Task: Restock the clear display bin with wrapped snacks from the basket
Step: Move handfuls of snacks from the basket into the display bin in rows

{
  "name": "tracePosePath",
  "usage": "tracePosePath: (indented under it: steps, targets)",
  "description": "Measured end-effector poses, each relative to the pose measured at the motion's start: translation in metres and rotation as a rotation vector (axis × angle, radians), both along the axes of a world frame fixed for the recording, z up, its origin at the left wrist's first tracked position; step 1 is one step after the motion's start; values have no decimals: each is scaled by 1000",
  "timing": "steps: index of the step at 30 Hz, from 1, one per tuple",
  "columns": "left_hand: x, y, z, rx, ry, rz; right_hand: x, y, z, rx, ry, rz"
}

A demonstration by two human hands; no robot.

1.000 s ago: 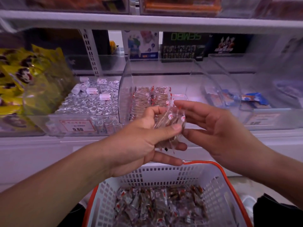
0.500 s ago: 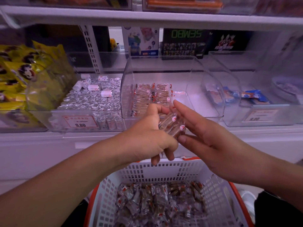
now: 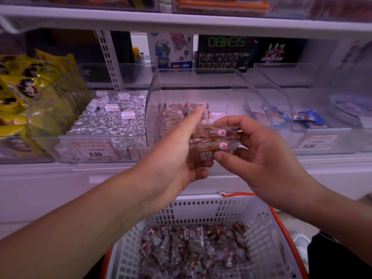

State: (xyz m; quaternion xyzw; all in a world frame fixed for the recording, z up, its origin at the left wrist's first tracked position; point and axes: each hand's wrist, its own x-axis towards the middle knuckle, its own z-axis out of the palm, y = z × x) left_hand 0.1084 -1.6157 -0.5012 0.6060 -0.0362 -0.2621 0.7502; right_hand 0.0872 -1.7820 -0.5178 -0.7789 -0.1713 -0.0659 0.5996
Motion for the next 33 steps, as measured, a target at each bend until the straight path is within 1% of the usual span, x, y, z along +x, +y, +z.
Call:
tracePosePath:
  steps: [2,3,6,8,10,12,14,16,18,20,23,24,25,26,28,31,33]
  targets:
    - [-1,-9,-5,-56,32,133,-2,5,-2,-61,-19,8]
    - [-2,-12,-6,-83,30,207,-3,7,-2,-127,-43,11]
    - [2,-15,-5,-65,-53,418,-3,9,-1,-369,-190,-1]
    - [5,-14,-3,-39,-110,462,1,9,1,-471,-271,-23]
    - [8,-13,-2,-13,-179,453,8,9,8,-499,-303,-76]
    - [11,-12,0,51,-311,453,19,8,18,-476,-325,-102]
    - [16,-15,4,90,-427,498,31,7,27,-473,-339,-104]
    - [24,-18,9,109,-472,550,45,6,34,-488,-337,-111]
    - [34,-20,11,143,-469,570,58,5,38,-506,-323,-105]
    - [46,-20,13,196,-422,509,70,2,39,-501,-280,-83]
    - [61,-14,19,189,-227,365,83,-8,38,-496,-129,-55]
    - [66,-12,19,211,-187,334,86,-12,36,-522,-77,-54]
    - [72,-9,19,286,-192,305,89,-16,35,-556,-25,-55]
    - [79,-6,18,399,-234,266,92,-19,35,-582,29,-53]
    - [89,-2,15,624,-393,157,95,-26,35,-679,85,-44]
    - [102,-4,12,832,-631,-93,96,-33,42,-980,47,-13]
    - [111,-7,9,973,-700,-274,95,-36,49,-1100,51,64]
